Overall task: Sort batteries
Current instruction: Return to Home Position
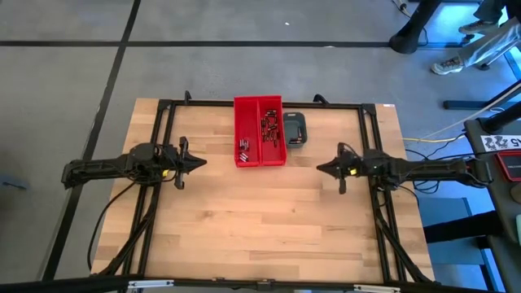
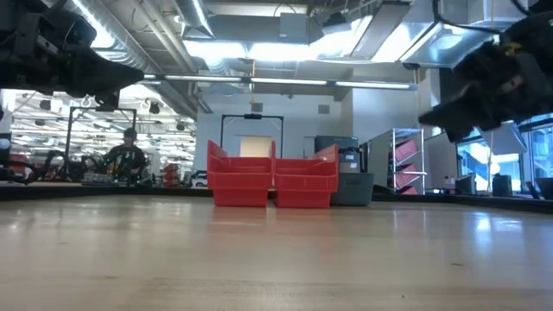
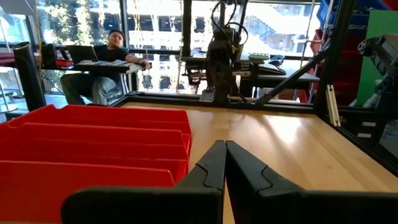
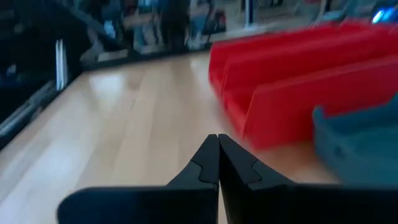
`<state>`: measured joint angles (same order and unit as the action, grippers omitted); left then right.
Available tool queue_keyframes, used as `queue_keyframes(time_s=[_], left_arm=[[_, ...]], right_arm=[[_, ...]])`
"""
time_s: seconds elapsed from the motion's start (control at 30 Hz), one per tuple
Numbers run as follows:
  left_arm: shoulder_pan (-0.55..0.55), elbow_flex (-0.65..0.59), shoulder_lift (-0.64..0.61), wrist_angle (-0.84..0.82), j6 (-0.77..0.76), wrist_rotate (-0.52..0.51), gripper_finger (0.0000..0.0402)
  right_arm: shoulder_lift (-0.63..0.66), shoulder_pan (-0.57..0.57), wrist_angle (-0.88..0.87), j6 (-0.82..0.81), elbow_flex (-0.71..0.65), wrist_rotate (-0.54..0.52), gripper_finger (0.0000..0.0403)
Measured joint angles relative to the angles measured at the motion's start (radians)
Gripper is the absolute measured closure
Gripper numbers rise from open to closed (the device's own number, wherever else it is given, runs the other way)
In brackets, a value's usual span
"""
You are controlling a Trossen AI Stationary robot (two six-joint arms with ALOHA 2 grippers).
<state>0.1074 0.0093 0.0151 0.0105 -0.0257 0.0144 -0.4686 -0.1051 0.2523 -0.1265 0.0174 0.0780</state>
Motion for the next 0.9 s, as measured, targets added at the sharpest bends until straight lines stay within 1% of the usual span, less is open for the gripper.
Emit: queue_keyframes(time_s=[0.1,0.2,0.4,0.57,0.9], left_arm=[[0.000,0.000,0.000,0.000,0.000,0.000,0.0400],[0.000,0.000,0.000,0.000,0.000,0.000,0.0400],[0.000,0.000,0.000,0.000,0.000,0.000,0.0400],[0.000,0.000,0.000,0.000,0.000,0.000,0.0400],[0.000,0.000,0.002,-0.001,0.000,-0.003,0.0400]], right_arm=[[0.026,0.003,0.062,0.000,0.001,-0.043,0.0402],[0.117,0.000,0.068,0.006,0.002,-0.046,0.0402],[0.332,0.000,-0.013,0.029,0.004,-0.052,0.0402],[0.469,0.000,-0.098,0.030,-0.006,-0.052,0.0402],[0.459,0.000,-0.225,0.028,-0.007,-0.026,0.0402]])
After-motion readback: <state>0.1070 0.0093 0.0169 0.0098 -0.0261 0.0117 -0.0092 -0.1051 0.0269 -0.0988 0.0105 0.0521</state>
